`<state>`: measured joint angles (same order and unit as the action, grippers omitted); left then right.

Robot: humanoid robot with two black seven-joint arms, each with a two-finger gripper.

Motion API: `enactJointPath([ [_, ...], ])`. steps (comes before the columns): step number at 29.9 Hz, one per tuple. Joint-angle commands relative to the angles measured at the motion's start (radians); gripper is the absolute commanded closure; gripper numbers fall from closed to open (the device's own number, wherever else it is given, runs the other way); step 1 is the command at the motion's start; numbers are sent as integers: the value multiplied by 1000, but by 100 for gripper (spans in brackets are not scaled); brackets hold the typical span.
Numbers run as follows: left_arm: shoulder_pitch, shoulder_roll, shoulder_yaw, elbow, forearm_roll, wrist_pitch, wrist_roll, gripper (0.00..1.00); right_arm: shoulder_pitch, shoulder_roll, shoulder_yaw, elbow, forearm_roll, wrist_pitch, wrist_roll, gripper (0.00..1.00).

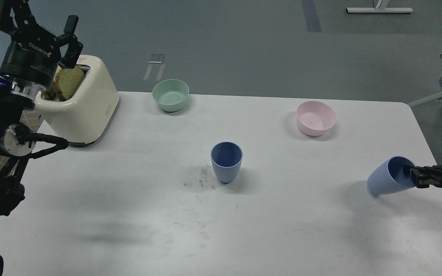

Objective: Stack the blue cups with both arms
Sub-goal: 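Lift the blue cup with the right gripper toward the centered cup, then lower the held cup into the centered blue cup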

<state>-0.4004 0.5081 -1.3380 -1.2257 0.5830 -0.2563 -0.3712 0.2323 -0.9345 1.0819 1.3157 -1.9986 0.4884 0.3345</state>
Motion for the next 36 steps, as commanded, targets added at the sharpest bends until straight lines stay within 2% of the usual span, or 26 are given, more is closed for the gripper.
enactJointPath([
  [1,-2,0,-1,0,0,0,0,2,9,6,120,7,4,0,1,100],
  [5,0,-11,2,0,1,0,0,2,34,23,203,78,18,0,1,100],
  [11,0,1,5,2,1,-1,0,2,175,198,217,209,17,0,0,100],
  [14,0,6,3,2,1,-1,0,2,255,238,188,223,17,0,-5,100],
  [17,0,4,0,2,1,-1,0,2,382,302,48,220,17,0,-11,100],
  [25,0,0,-4,2,1,-1,0,2,708,376,-307,186,21,0,-3,100],
  [31,0,4,-6,2,-2,-3,-2,2,811,451,-453,172,17,0,-5,100],
  [36,0,4,-7,2,0,-5,-2,2,809,516,-524,149,-5,0,-11,100],
])
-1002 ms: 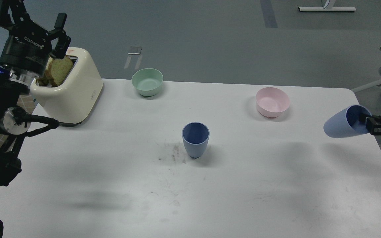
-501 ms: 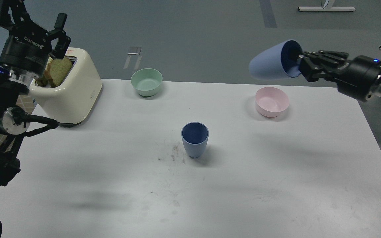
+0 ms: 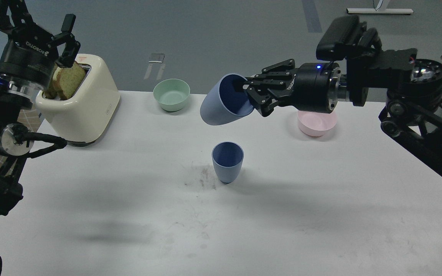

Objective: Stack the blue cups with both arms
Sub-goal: 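Lower the held cup into the centered blue cup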

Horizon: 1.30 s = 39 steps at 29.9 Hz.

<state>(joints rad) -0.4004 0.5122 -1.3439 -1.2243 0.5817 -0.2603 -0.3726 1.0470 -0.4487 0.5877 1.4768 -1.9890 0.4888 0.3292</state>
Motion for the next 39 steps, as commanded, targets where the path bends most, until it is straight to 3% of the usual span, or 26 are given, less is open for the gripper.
enactJointPath([
  [1,0,-1,-1,0,1,1,0,2,-13,31,-37,-25,-34,0,-5,100],
  [39,-2,-8,0,-1,3,1,1,2,-71,79,-83,-150,-93,0,-5,100],
])
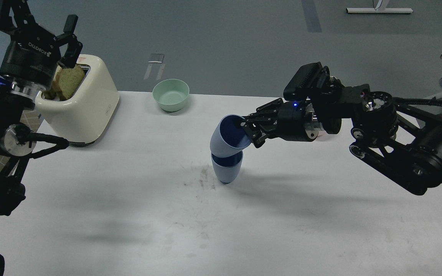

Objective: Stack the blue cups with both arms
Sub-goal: 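Lower the held cup into the centered blue cup, then open the right gripper and withdraw it upward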

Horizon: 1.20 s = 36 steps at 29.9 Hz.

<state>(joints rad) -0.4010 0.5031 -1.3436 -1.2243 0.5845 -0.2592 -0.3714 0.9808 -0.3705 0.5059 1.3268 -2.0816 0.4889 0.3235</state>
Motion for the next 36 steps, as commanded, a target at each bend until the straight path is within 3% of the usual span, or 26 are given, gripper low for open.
enactJointPath([
  [1,-1,2,0,0,0,0,0,2,-8,-1,-3,2,0,0,0,100],
  [8,-1,2,0,0,0,0,0,2,-22,1,-3,0,-2,0,-1,99],
  [22,-1,0,1,0,0,0,0,2,-45,5,0,-1,0,0,-6,70],
  [32,-1,0,1,0,0,1,0,2,-57,7,16,0,1,0,-8,67],
  [34,-1,0,1,0,1,1,0,2,-60,7,23,0,3,0,-8,61],
  [36,-1,0,1,-1,2,1,0,2,-63,7,45,0,6,0,-8,48],
])
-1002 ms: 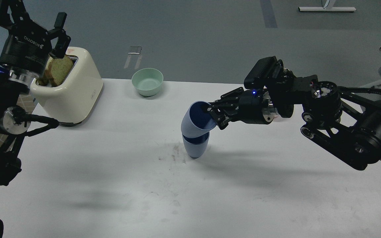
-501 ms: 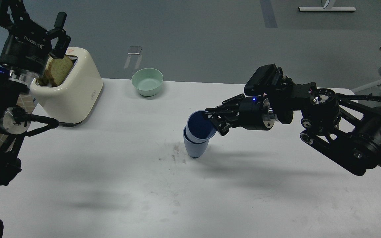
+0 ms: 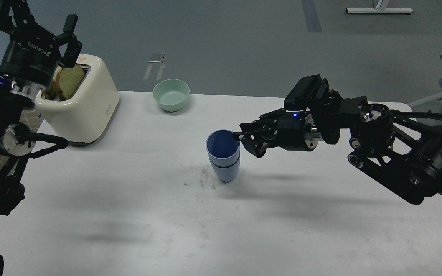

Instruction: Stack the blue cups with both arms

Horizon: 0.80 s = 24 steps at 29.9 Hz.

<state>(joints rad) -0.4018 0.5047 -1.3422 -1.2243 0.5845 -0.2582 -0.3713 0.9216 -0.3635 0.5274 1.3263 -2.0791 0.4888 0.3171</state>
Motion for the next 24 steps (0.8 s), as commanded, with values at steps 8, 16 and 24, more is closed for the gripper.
enactJointPath([
  [8,0,5,0,0,0,-1,0,2,5,11,388,-25,16,0,-3,0],
  [16,0,0,9,2,0,-1,2,2,5,49,797,-198,77,0,-3,0],
  [24,-3,-3,-2,3,-15,-1,0,2,-29,-20,910,-364,489,0,-3,0],
])
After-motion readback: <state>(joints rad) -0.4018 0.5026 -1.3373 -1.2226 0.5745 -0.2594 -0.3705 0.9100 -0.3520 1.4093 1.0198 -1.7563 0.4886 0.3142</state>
